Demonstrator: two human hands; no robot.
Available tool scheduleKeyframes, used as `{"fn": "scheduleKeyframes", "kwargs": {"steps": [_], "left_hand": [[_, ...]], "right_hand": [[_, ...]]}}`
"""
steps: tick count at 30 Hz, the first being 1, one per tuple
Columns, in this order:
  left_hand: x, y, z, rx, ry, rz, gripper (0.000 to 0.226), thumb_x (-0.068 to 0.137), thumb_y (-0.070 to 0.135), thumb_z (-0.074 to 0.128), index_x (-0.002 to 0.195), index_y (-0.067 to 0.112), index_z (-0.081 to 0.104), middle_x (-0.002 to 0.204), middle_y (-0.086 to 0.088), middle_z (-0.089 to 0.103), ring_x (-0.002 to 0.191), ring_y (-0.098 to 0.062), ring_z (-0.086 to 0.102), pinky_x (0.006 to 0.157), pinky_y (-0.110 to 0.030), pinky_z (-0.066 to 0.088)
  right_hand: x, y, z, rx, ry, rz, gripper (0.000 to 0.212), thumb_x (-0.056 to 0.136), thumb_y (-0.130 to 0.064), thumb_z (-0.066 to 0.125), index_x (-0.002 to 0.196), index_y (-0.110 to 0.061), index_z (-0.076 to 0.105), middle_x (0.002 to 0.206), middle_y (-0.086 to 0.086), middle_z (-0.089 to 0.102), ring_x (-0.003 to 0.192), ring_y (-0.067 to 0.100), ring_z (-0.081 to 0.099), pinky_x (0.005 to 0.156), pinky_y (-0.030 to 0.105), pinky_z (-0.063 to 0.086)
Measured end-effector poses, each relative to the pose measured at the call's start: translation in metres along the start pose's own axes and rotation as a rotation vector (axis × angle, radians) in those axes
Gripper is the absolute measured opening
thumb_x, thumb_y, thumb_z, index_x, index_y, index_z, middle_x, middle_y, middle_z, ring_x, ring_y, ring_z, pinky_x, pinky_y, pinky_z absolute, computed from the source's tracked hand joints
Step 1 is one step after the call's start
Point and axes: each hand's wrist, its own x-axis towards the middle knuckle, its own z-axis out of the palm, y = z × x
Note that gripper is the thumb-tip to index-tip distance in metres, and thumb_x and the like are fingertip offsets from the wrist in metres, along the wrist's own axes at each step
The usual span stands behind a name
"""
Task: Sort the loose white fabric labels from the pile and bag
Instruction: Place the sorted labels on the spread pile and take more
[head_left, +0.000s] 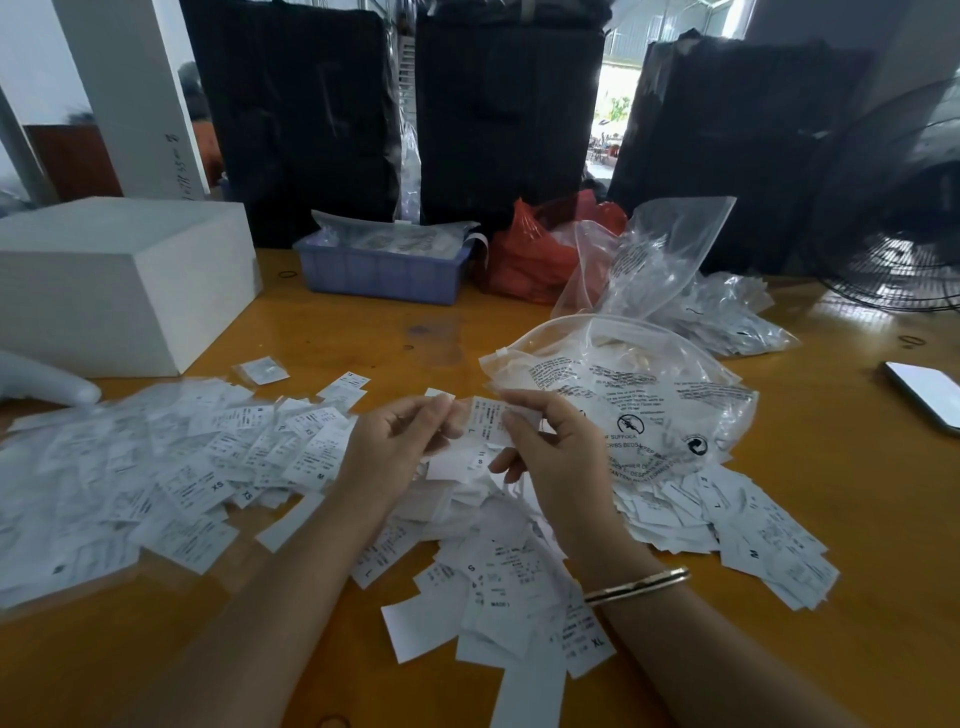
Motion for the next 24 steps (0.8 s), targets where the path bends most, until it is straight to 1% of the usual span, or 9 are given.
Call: {"fn": "scheduleKeyframes", "kwargs": {"steps": [4,7,11,15,17,19,21,22,24], "left_hand": [[0.0003,-0.0002,0.0015,-0.004,0.017,-0.019,0.030,0.074,0.052,0.054,0.076,0.027,0.070,0.070,0.012,0.072,0.068,0.000,0.067,0.059,-0.009,0.049],[-0.0001,-0.0005,0.0013,0.011,0.013,-0.048,0.033,0.074,0.052,0.053,0.076,0.024,0.070,0.069,0.011,0.071,0.065,0.000,0.066,0.058,-0.010,0.050],[0.0001,0.0024,-0.0015,0.015,-0.116,-0.089,0.037,0.070,0.052,0.060,0.087,0.021,0.072,0.078,0.003,0.074,0.071,-0.006,0.068,0.065,-0.014,0.054],[0.0017,0.0010,-0.0028,0.072,-0.127,-0.119,0.004,0.079,0.025,0.071,0.083,0.025,0.072,0.075,0.007,0.073,0.068,-0.004,0.065,0.064,-0.015,0.051],[0.0018,0.0005,-0.0031,0.095,-0.156,-0.128,0.006,0.078,0.029,0.071,0.083,0.026,0.073,0.073,0.010,0.072,0.065,-0.002,0.062,0.062,-0.014,0.049],[0.0007,0.0023,-0.0021,0.115,-0.181,-0.137,0.022,0.068,0.045,0.069,0.081,0.029,0.074,0.068,0.014,0.069,0.060,0.000,0.060,0.060,-0.015,0.047],[0.0006,0.0017,-0.0025,0.094,-0.151,-0.152,0.030,0.060,0.054,0.066,0.076,0.031,0.075,0.066,0.011,0.068,0.061,-0.003,0.059,0.063,-0.022,0.049],[0.0012,0.0010,-0.0032,0.068,-0.126,-0.156,0.027,0.060,0.053,0.067,0.075,0.032,0.076,0.067,0.008,0.069,0.063,-0.006,0.060,0.066,-0.025,0.051],[0.0025,0.0001,-0.0044,0.037,-0.087,-0.166,0.015,0.067,0.046,0.070,0.078,0.038,0.076,0.076,-0.001,0.071,0.074,-0.019,0.064,0.073,-0.033,0.055]], "right_hand": [[-0.0019,0.0008,-0.0007,-0.061,-0.059,0.001,0.027,0.089,-0.002,0.060,0.088,-0.028,0.066,0.059,0.001,0.066,0.050,0.015,0.064,0.049,0.025,0.052],[-0.0020,0.0004,-0.0012,-0.102,-0.083,-0.031,0.029,0.089,-0.002,0.060,0.088,-0.030,0.066,0.063,-0.002,0.066,0.051,0.014,0.064,0.049,0.024,0.052],[0.0001,0.0016,-0.0028,-0.144,-0.072,-0.044,0.031,0.089,-0.002,0.060,0.090,-0.032,0.063,0.066,-0.005,0.066,0.048,0.010,0.062,0.048,0.023,0.052],[0.0024,0.0029,-0.0047,-0.149,-0.096,-0.058,0.034,0.088,-0.004,0.062,0.097,-0.037,0.061,0.067,-0.009,0.066,0.051,0.010,0.063,0.048,0.022,0.051],[0.0018,0.0037,-0.0042,-0.170,-0.138,-0.073,0.036,0.088,-0.007,0.064,0.100,-0.040,0.059,0.073,-0.009,0.065,0.052,0.008,0.061,0.049,0.022,0.050],[0.0012,0.0046,-0.0024,-0.165,-0.160,-0.068,0.033,0.088,-0.011,0.064,0.106,-0.037,0.058,0.078,-0.006,0.064,0.053,0.009,0.061,0.049,0.024,0.050],[0.0018,0.0051,-0.0010,-0.092,-0.130,-0.021,0.030,0.089,-0.012,0.063,0.113,-0.029,0.056,0.079,-0.004,0.063,0.055,0.011,0.062,0.050,0.024,0.050],[0.0027,0.0048,-0.0014,-0.032,-0.091,0.016,0.027,0.090,-0.011,0.062,0.112,-0.025,0.056,0.079,-0.003,0.063,0.055,0.012,0.062,0.050,0.023,0.050],[0.0042,0.0045,-0.0036,0.040,-0.025,0.080,0.014,0.090,-0.008,0.061,0.101,-0.018,0.059,0.072,0.000,0.064,0.052,0.012,0.061,0.047,0.022,0.048]]}}
